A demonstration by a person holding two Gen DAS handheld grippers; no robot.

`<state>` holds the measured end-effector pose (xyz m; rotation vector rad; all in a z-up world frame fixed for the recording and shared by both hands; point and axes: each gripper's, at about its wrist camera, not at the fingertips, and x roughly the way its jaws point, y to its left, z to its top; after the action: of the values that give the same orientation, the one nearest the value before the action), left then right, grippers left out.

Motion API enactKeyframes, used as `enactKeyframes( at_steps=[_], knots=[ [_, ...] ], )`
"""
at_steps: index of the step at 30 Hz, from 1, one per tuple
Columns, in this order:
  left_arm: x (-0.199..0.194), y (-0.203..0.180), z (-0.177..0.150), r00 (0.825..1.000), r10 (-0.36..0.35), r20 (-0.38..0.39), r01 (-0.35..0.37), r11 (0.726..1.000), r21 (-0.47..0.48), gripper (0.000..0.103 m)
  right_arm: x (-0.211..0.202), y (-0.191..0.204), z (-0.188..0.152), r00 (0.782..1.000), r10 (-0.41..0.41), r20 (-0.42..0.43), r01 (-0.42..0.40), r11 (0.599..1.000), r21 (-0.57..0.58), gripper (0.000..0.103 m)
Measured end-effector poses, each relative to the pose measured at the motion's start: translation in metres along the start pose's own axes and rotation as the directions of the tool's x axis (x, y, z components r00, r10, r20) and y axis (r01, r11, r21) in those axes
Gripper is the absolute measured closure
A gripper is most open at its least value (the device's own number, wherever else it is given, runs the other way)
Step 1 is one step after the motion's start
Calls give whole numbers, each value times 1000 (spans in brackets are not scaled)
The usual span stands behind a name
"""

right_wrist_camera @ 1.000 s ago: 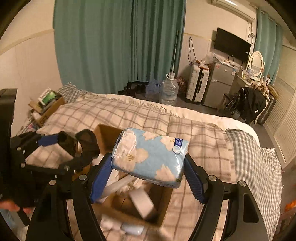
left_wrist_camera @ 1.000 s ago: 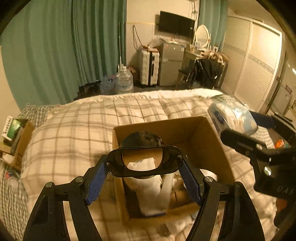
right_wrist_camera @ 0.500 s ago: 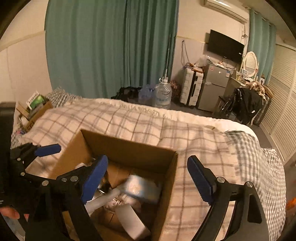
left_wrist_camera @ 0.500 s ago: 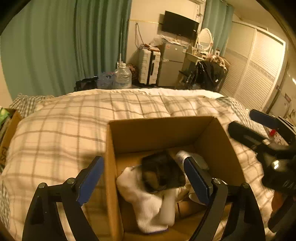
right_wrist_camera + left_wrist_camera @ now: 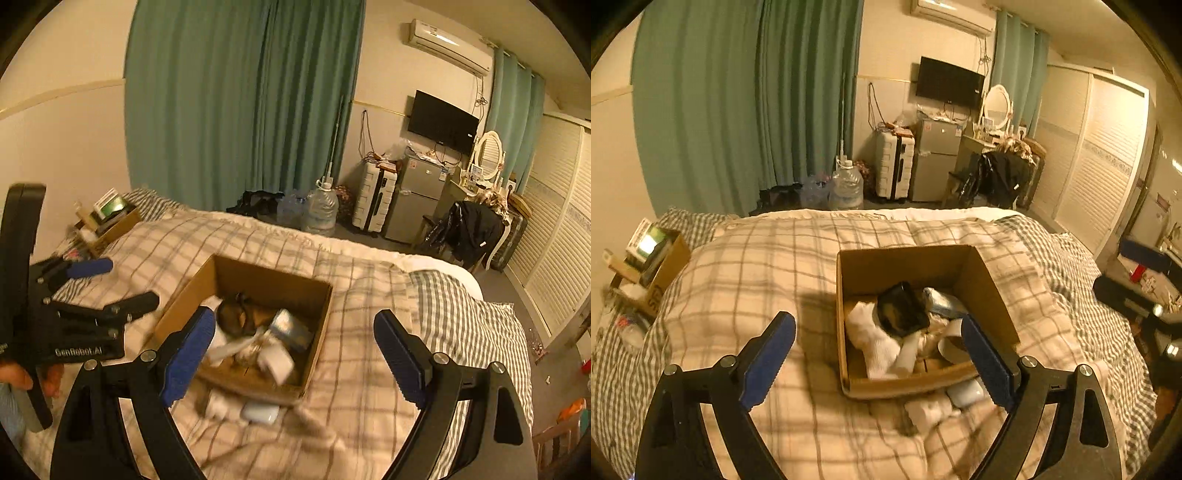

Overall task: Organize objects
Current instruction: 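Grasp the white ceramic piggy figure with the left gripper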

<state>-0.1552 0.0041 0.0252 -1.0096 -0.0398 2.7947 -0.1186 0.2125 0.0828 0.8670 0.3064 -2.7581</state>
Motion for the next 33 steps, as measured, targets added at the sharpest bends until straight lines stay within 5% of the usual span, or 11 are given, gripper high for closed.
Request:
enactKeyframes(
  at_steps=[5, 12, 18, 27, 30, 33],
  knots=[
    [-13, -2, -30, 999, 37, 27, -37, 999, -15, 9, 2, 14, -36, 999, 18, -43, -18, 1000, 4, 15],
    [37, -9, -90, 994, 48, -103, -50, 999, -13, 9, 69, 16, -95, 976, 0, -217, 14, 998, 64, 15],
    [100, -23, -127, 962, 34, -271, -34, 999, 7, 9, 119, 7, -126, 945, 10, -328, 24, 995, 99, 16],
    [151, -44, -139, 938, -8, -346, 17, 1000, 21, 10, 138, -12, -141, 923, 32, -383, 43, 982, 184, 16],
    [161, -48, -141, 936, -47, -349, 53, 999, 8, 13, 139, -11, -143, 920, 24, -390, 52, 982, 183, 16],
    [168, -52, -142, 922, -138, -362, 140, 990, -22, 37, 138, -9, -143, 922, 15, -386, 59, 982, 179, 16]
  ],
)
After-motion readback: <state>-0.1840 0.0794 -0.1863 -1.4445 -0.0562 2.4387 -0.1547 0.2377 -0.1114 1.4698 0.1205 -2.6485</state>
